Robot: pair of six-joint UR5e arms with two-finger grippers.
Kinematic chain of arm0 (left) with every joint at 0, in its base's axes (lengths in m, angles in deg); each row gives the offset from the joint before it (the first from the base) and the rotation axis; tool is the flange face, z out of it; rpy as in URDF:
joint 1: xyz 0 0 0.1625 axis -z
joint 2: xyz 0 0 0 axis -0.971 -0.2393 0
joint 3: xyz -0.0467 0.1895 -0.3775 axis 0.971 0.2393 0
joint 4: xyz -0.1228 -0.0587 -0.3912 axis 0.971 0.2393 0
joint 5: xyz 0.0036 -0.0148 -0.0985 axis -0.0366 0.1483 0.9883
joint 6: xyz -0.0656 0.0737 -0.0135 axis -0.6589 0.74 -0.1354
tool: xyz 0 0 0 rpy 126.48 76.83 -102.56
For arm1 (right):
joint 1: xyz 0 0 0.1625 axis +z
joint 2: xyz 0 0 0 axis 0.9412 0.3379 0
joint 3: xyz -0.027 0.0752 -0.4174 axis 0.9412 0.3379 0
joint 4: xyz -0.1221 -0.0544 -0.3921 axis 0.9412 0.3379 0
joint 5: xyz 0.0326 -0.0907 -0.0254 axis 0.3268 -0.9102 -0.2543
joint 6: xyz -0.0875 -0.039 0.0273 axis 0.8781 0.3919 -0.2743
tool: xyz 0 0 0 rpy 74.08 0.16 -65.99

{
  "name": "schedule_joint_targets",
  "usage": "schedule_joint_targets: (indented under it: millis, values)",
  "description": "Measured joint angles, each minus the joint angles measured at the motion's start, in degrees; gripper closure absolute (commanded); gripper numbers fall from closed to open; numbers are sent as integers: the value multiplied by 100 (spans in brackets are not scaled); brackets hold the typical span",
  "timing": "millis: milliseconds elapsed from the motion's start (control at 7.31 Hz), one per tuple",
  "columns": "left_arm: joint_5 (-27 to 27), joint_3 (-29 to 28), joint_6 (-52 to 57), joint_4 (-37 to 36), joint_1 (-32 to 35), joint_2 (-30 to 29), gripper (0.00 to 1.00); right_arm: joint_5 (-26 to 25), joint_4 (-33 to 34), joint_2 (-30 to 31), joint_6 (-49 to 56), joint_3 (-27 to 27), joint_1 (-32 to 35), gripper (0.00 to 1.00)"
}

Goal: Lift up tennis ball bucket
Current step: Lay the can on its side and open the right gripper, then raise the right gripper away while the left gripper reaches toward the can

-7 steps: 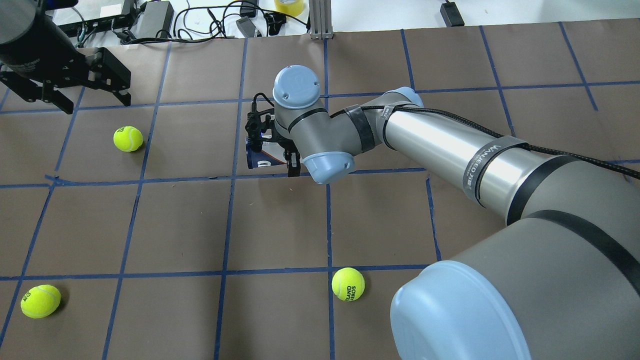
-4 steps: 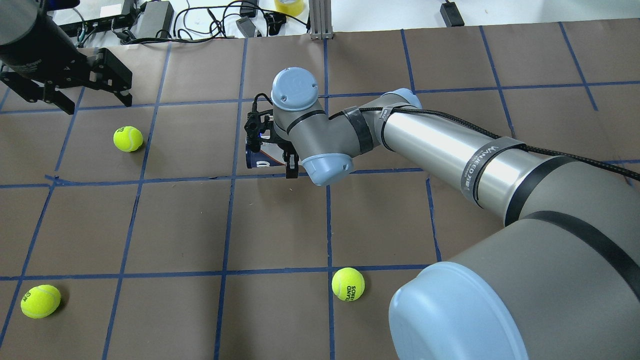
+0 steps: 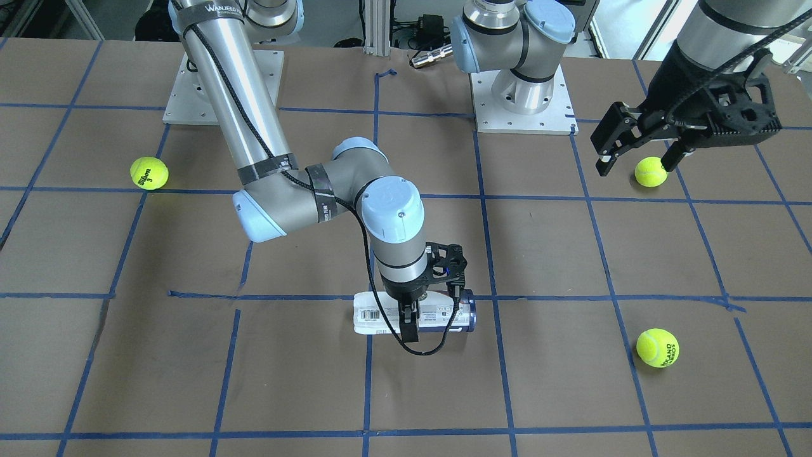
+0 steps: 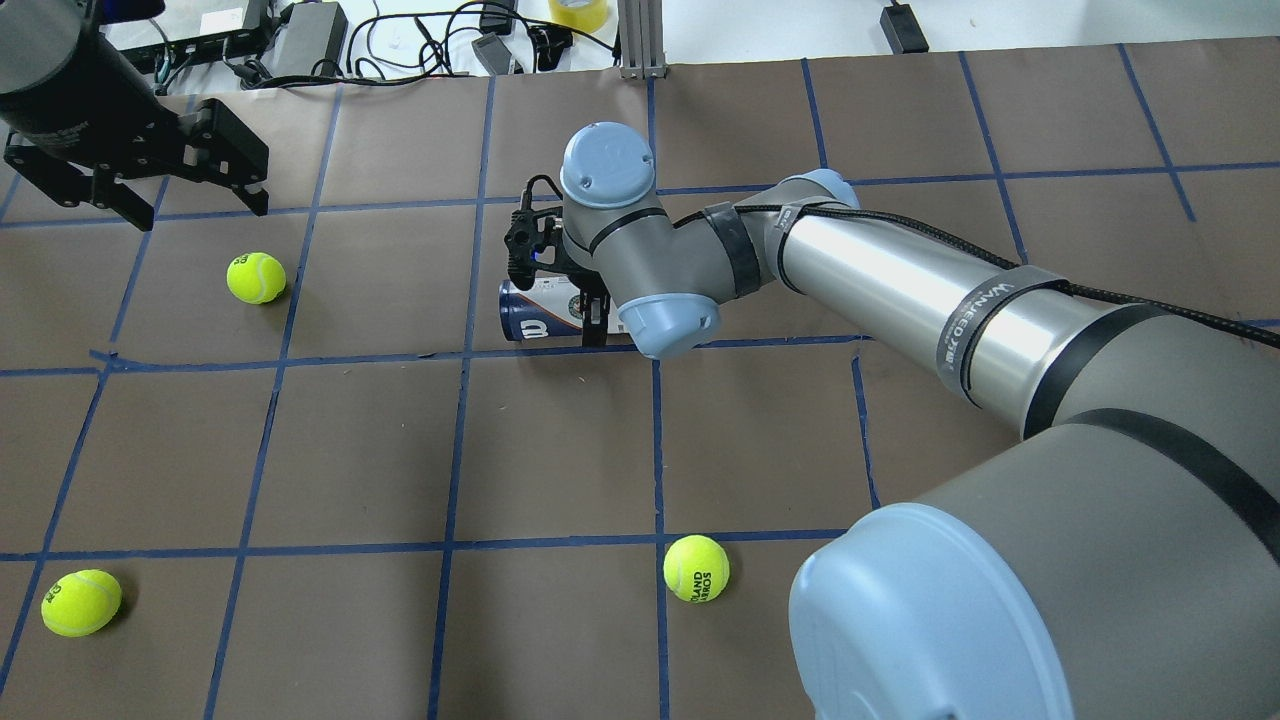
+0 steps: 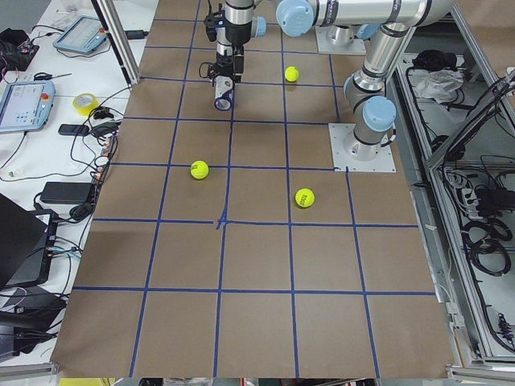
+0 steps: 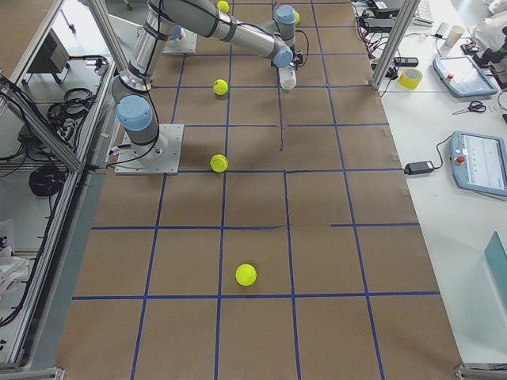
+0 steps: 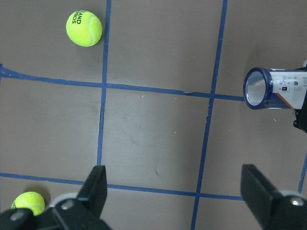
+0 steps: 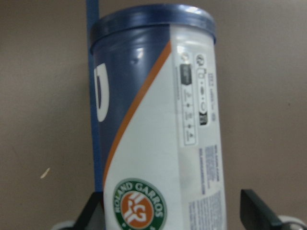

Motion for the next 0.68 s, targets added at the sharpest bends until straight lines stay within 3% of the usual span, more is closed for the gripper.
schedule_joint_targets:
  millis: [274, 684]
  values:
    - [13, 27, 0, 1, 16, 0, 0, 25, -391, 354, -319, 55, -199, 0]
    - [382, 125, 44, -4, 13, -40, 0, 494, -1488, 1206, -348, 65, -1295, 0]
